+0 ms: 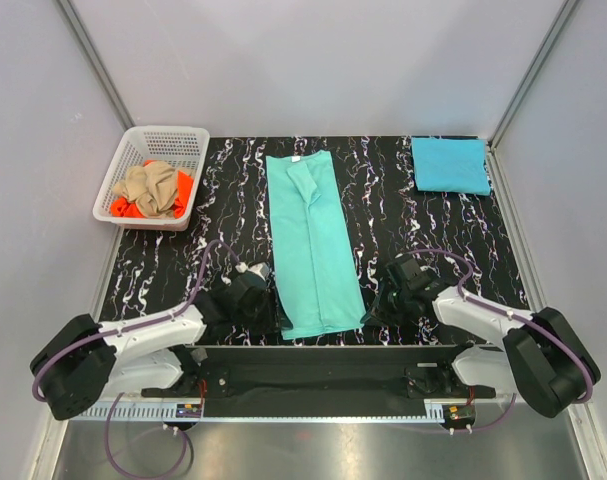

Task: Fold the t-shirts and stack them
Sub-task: Fold the tshirt

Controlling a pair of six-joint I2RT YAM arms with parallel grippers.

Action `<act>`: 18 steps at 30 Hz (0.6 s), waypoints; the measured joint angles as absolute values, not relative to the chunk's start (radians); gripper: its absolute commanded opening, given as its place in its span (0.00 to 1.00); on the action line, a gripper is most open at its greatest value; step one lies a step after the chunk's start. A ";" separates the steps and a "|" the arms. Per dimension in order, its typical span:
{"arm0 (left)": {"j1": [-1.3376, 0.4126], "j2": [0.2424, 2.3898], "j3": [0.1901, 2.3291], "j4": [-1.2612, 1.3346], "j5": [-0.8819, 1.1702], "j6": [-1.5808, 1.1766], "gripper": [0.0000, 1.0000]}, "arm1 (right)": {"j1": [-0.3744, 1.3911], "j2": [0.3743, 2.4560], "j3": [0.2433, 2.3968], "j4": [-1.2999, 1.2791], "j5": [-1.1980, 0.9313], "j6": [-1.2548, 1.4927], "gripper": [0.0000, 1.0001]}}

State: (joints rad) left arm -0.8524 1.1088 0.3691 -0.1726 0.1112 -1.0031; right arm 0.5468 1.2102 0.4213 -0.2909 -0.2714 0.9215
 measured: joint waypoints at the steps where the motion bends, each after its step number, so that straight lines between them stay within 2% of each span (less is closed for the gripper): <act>1: -0.856 1.100 0.374 -0.192 0.103 -1.001 0.51 | 0.549 1.206 0.419 -0.291 -0.269 0.925 0.00; 7: -0.860 1.035 0.374 -0.295 0.078 -0.994 0.53 | 0.559 1.192 0.410 -0.290 -0.253 0.946 0.00; 15: -0.860 1.036 0.356 -0.251 0.097 -1.003 0.53 | 0.572 1.188 0.411 -0.290 -0.245 0.960 0.00; 18: -0.860 1.043 0.353 -0.234 0.102 -1.005 0.48 | 0.578 1.182 0.410 -0.292 -0.242 0.966 0.00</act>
State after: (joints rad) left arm -0.8597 1.0431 0.3531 -0.2337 0.1017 -1.0054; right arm 0.5781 1.1820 0.4103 -0.2924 -0.2424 0.9661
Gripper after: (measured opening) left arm 0.514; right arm 0.014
